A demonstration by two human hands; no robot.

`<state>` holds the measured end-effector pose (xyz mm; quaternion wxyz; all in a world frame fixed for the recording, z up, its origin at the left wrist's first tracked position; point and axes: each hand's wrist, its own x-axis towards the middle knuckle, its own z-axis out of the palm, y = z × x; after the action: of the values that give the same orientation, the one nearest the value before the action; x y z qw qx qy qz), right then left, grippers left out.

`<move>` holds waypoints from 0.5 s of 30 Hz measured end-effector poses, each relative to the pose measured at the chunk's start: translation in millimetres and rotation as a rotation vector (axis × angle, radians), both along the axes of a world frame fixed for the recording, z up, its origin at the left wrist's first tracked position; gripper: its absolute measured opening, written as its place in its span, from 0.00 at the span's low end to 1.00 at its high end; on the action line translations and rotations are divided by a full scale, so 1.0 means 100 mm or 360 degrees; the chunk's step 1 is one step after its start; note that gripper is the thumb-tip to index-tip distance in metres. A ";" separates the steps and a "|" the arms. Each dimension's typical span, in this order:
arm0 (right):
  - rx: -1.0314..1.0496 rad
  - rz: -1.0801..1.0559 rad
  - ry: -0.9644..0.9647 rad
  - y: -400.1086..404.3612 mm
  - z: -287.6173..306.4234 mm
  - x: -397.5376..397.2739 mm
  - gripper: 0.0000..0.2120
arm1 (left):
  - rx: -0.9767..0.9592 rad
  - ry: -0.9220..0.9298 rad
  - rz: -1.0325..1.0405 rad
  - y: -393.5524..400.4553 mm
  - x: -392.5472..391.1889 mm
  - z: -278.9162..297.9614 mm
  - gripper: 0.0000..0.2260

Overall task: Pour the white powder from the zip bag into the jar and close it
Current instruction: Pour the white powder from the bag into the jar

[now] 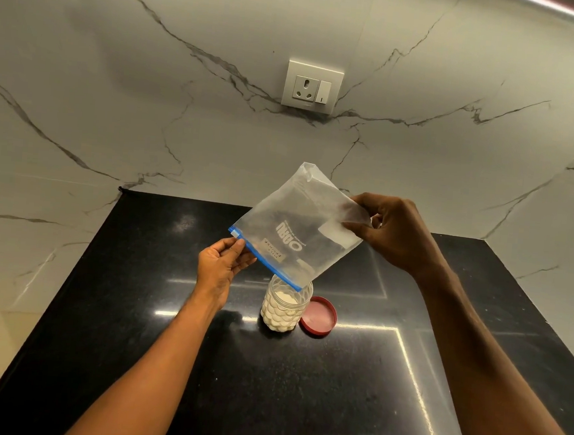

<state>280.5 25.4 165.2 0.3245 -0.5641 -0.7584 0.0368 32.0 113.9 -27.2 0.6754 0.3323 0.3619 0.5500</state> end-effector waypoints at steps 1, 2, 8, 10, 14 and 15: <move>0.0023 -0.0011 0.0006 0.00 0.01 0.00 0.12 | 0.0004 -0.0005 -0.0003 0.00 0.00 0.00 0.08; 0.0039 -0.0016 0.0016 0.01 0.01 0.00 0.13 | 0.0013 -0.0006 -0.0007 0.00 0.00 0.01 0.08; 0.0017 0.0025 0.0093 0.00 0.01 0.01 0.12 | 0.0025 0.0020 0.0000 0.00 -0.01 0.05 0.09; -0.0015 0.0030 0.0102 -0.01 0.00 0.03 0.11 | 0.0024 0.0021 -0.0005 0.00 -0.02 0.06 0.11; -0.0060 -0.0028 0.0228 -0.03 -0.01 0.11 0.11 | 0.0048 0.0015 -0.0027 -0.01 0.01 0.12 0.15; -0.0078 -0.0047 0.0282 -0.03 -0.02 0.13 0.11 | 0.0060 0.0010 -0.0028 -0.01 0.02 0.14 0.15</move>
<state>293.7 22.2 162.9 0.3769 -0.5774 -0.7173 0.1003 33.9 112.8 -12.8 0.6727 0.3497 0.3507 0.5498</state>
